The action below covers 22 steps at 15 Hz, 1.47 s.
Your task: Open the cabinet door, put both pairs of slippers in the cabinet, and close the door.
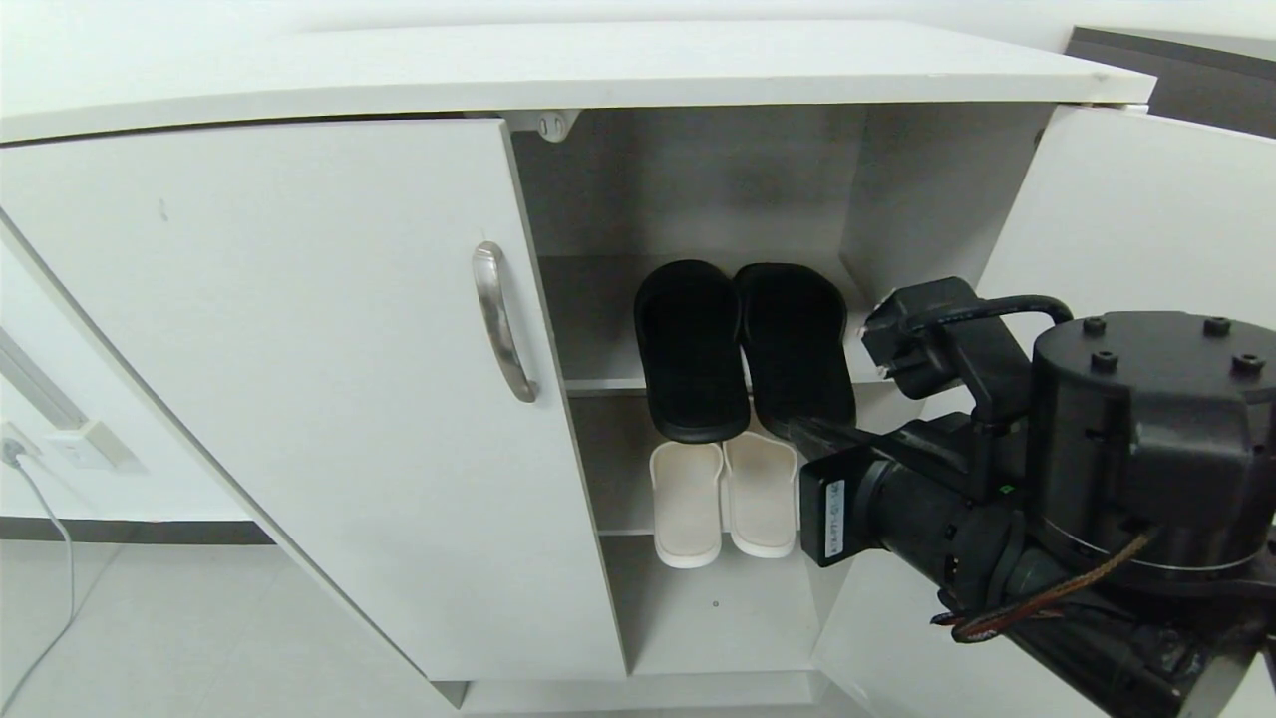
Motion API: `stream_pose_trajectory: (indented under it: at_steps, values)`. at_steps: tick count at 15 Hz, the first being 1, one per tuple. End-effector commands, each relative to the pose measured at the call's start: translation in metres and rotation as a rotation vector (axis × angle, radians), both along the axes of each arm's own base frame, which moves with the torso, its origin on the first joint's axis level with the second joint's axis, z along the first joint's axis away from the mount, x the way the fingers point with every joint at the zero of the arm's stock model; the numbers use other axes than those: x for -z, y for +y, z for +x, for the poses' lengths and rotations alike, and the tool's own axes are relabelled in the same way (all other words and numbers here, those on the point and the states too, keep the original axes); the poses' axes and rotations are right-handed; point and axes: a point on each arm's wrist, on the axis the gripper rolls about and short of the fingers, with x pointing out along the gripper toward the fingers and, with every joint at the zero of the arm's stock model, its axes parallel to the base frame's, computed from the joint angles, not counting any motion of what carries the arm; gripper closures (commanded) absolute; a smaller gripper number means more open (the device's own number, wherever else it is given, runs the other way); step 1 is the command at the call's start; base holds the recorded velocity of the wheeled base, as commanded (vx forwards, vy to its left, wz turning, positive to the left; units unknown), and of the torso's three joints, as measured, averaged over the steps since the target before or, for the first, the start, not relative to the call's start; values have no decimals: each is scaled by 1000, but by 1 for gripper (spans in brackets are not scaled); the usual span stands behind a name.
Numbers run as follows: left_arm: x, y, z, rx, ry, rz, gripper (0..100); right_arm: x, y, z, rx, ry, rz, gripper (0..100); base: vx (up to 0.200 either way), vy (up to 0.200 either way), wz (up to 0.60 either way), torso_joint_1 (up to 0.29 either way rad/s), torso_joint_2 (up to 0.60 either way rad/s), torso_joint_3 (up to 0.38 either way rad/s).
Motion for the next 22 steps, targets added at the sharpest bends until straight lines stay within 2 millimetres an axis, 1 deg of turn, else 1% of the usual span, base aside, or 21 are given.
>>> stream_pose_trajectory:
  at_steps: [1, 3, 5, 11, 17, 19, 22]
  values:
    - [0, 0, 0, 0, 0, -1, 100, 3, 2, 0, -1, 5, -6, 100, 0, 0, 0, 0, 0, 0]
    - [0, 0, 0, 0, 0, -1, 100, 8, 4, 0, -1, 13, -20, 100, 0, 0, 0, 0, 0, 0]
    - [0, 0, 0, 0, 0, -1, 100, 14, 6, 2, -1, 26, -39, 100, -200, 0, 0, 2, 5, 0]
    - [0, 0, 0, -2, 0, -1, 100, 22, 13, 6, 0, 25, -40, 100, -200, 0, 0, 1, 2, 1]
    - [0, 0, 0, 0, -1, 1, 100, 26, 11, 6, 4, 34, -52, 100, -200, 0, 0, 4, 5, 0]
    - [0, 0, 0, 0, 0, 1, 100, 30, 10, 12, 23, 43, -61, 100, -200, 0, 0, 0, 2, 5]
    - [0, 0, 0, -2, 0, 1, 100, 35, 7, 12, 21, 52, -79, 100, 0, 0, 0, 0, 0, 0]
